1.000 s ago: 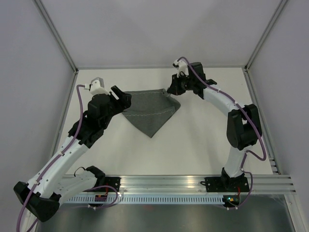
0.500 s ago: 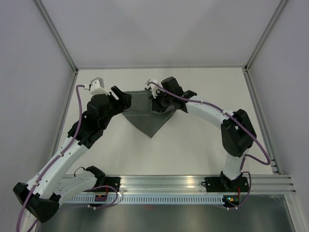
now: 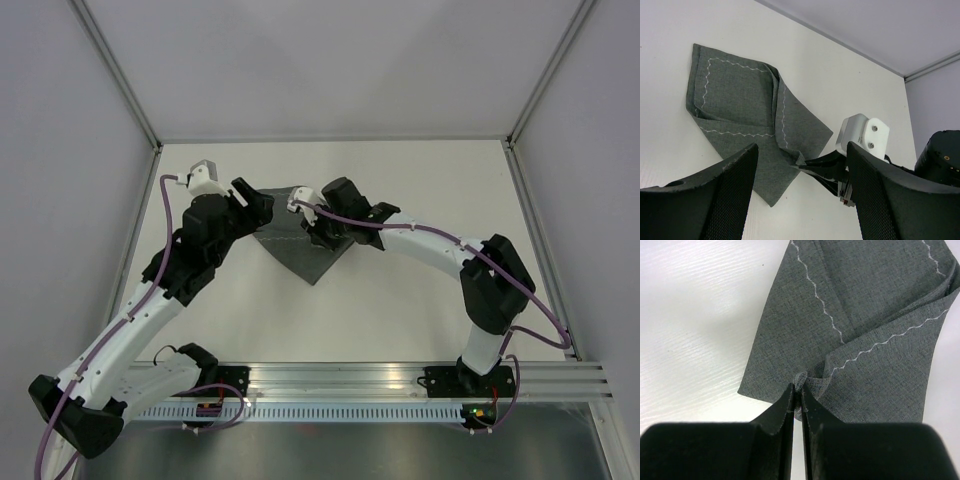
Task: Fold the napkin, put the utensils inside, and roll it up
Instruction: Fold the napkin
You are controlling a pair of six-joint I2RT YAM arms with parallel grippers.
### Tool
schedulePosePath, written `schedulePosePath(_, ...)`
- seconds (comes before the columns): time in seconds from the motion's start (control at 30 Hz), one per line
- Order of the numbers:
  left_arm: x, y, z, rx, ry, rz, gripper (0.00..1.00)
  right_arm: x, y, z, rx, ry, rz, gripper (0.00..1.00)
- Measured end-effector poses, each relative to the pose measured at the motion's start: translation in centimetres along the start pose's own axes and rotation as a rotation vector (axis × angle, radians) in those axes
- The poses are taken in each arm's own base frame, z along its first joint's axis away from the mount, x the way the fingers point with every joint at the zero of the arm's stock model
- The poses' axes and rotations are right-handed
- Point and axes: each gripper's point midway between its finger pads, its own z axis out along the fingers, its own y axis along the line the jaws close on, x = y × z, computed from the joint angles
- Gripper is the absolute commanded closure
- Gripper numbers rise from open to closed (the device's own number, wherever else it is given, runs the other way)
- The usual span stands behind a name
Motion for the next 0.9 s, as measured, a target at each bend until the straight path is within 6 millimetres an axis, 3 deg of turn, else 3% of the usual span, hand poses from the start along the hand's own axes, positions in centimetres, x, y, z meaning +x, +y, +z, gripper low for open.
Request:
schedulePosePath(0.33, 0.0, 0.0, 0.0, 0.000, 0.001, 0.000, 0.24, 1.0, 1.8, 1.5, -0.017, 0.036, -0.031, 0.86)
schedulePosePath(0.57, 0.0, 0.0, 0.0, 0.000, 0.000, 0.000, 0.24, 3.2, 2.8, 3.0, -0.042, 0.094, -0.034, 0.69)
schedulePosePath(0.73, 0.0, 0.0, 0.0, 0.001, 0.001, 0.000, 0.24, 3.4, 3.0, 3.2, -0.046, 0.099, -0.029, 0.43)
schedulePosePath(0.9, 0.0, 0.0, 0.0, 0.001, 0.001, 0.000, 0.24, 3.4, 3.1, 3.2, -0.052, 0.098, -0.026, 0.35)
